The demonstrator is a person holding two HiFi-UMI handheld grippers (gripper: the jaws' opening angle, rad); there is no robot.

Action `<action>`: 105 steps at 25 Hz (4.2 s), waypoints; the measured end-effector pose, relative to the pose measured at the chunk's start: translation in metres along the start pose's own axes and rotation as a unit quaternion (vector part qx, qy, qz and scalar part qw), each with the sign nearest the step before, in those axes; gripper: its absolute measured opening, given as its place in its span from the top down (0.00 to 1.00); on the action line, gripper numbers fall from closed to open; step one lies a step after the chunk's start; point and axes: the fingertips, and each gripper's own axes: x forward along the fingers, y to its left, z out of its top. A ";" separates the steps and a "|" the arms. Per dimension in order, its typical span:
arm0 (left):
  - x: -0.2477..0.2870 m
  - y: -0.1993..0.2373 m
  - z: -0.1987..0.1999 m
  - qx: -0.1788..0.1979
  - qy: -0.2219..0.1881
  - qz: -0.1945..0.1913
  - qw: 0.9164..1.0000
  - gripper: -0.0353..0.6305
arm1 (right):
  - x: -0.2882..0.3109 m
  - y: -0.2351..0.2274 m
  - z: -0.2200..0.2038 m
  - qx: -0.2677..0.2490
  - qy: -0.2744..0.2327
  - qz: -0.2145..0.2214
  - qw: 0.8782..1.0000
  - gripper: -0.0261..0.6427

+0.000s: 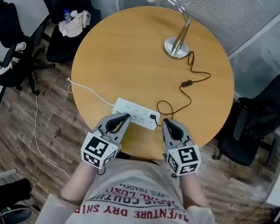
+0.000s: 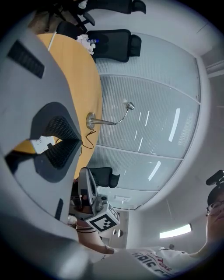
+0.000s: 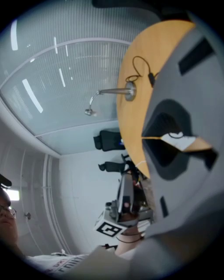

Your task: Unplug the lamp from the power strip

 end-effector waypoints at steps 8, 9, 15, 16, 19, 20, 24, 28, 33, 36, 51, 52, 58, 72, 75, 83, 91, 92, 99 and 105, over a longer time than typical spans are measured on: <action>0.039 0.023 -0.040 0.015 0.067 -0.101 0.993 0.91 | 0.036 -0.002 -0.036 0.035 0.067 -0.057 0.996 0.92; 0.044 0.023 -0.046 0.020 0.074 -0.115 0.990 0.91 | 0.038 -0.002 -0.042 0.030 0.080 -0.061 0.995 0.91; 0.065 0.020 -0.088 0.061 0.126 -0.178 0.974 0.91 | 0.060 -0.001 -0.077 -0.022 0.167 -0.077 0.983 0.72; 0.067 0.020 -0.094 0.060 0.134 -0.184 0.972 0.91 | 0.064 -0.001 -0.082 -0.033 0.183 -0.075 0.980 0.71; 0.076 0.023 -0.109 0.058 0.153 -0.185 0.969 0.91 | 0.074 -0.003 -0.099 -0.072 0.231 -0.062 0.968 0.69; 0.080 0.024 -0.114 0.059 0.159 -0.182 0.969 0.91 | 0.077 -0.004 -0.105 -0.087 0.249 -0.051 0.963 0.69; 0.097 0.022 -0.132 0.061 0.180 -0.170 0.967 0.91 | 0.084 -0.008 -0.127 -0.158 0.313 -0.002 0.937 0.69; 0.110 0.018 -0.151 0.059 0.204 -0.160 0.964 0.91 | 0.089 -0.014 -0.136 -0.222 0.342 0.022 0.913 0.76; 0.123 0.012 -0.155 0.052 0.218 -0.146 0.964 0.91 | 0.095 -0.017 -0.148 -0.253 0.374 0.059 0.890 0.79; 0.123 0.008 -0.162 0.076 0.240 -0.143 0.957 0.91 | 0.096 -0.016 -0.152 -0.268 0.382 0.070 0.882 0.81; 0.125 0.004 -0.176 0.143 0.263 -0.143 0.943 0.91 | 0.098 -0.015 -0.155 -0.272 0.387 0.106 0.875 0.81; 0.125 0.004 -0.176 0.148 0.261 -0.142 0.943 0.91 | 0.099 -0.016 -0.155 -0.271 0.390 0.107 0.874 0.82; 0.128 0.003 -0.177 0.159 0.257 -0.136 0.943 0.91 | 0.096 -0.019 -0.153 -0.258 0.405 0.107 0.871 0.84; 0.130 0.004 -0.178 0.130 0.276 -0.148 0.941 0.91 | 0.093 -0.017 -0.149 -0.315 0.404 0.117 0.851 0.86; 0.130 0.003 -0.178 0.133 0.276 -0.147 0.940 0.91 | 0.092 -0.016 -0.150 -0.313 0.412 0.118 0.847 0.86; 0.128 0.005 -0.179 0.148 0.268 -0.142 0.941 0.91 | 0.084 -0.021 -0.074 -0.279 0.373 0.104 0.879 0.86; 0.130 0.004 -0.179 0.170 0.251 -0.133 0.944 0.91 | 0.075 -0.023 -0.056 -0.256 0.336 0.087 0.902 0.86; 0.130 0.004 -0.180 0.171 0.251 -0.131 0.944 0.91 | 0.074 -0.021 -0.053 -0.248 0.322 0.082 0.910 0.86; 0.119 0.005 -0.169 0.158 0.226 -0.096 0.956 0.91 | 0.061 -0.016 -0.027 -0.141 0.229 0.039 0.963 0.85; 0.105 0.008 -0.125 0.132 0.173 -0.062 0.974 0.91 | 0.047 -0.029 0.006 -0.104 0.120 -0.026 0.987 0.85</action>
